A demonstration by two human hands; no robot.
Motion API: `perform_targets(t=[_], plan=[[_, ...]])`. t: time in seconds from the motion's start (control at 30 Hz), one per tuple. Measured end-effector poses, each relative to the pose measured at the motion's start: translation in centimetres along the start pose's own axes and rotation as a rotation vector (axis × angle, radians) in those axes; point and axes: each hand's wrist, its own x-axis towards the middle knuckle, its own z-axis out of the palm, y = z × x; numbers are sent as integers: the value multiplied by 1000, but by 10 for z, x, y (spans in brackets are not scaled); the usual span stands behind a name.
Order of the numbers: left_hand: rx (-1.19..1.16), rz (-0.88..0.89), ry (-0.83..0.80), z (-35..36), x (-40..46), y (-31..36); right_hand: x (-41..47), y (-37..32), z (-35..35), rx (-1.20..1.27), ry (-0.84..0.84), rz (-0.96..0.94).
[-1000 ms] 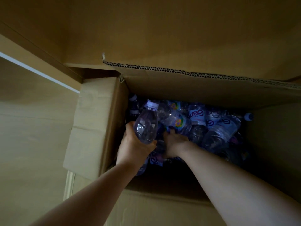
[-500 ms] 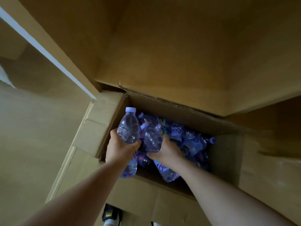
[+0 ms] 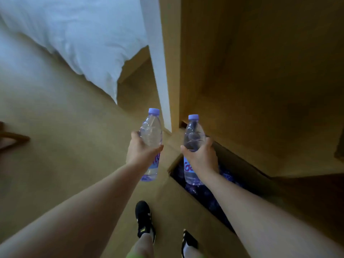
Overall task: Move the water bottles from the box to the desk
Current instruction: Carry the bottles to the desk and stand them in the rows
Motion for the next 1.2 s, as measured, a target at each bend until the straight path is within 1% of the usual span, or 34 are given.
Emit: perform_targets(t=[0.17, 0.3, 0.4, 0.5, 0.63, 0.77, 1.0, 1.2], plan=[[-139, -50, 144, -94, -4, -5, -33, -91, 19, -103, -50, -177], [-216, -70, 226, -164, -3, -17, -62, -162, 52, -181, -140, -310], [-262, -62, 279, -217, 1, -32, -84, -216, 89, -164, -192, -384], [-259, -90, 346, -275, 7, -52, -110, -268, 131, -99, -225, -417], [-209, -166, 450, -350, 15, -77, -138, -329, 185, -41, -276, -449], [-239, -251, 565, -418, 30, -92, -153, -383, 231, -36, -330, -513], [-255, -324, 698, -498, 95, -98, -149, -470, 308, -85, -393, -604], [-315, -366, 751, -550, 197, -97, -108, -556, 385, -124, -455, -671]])
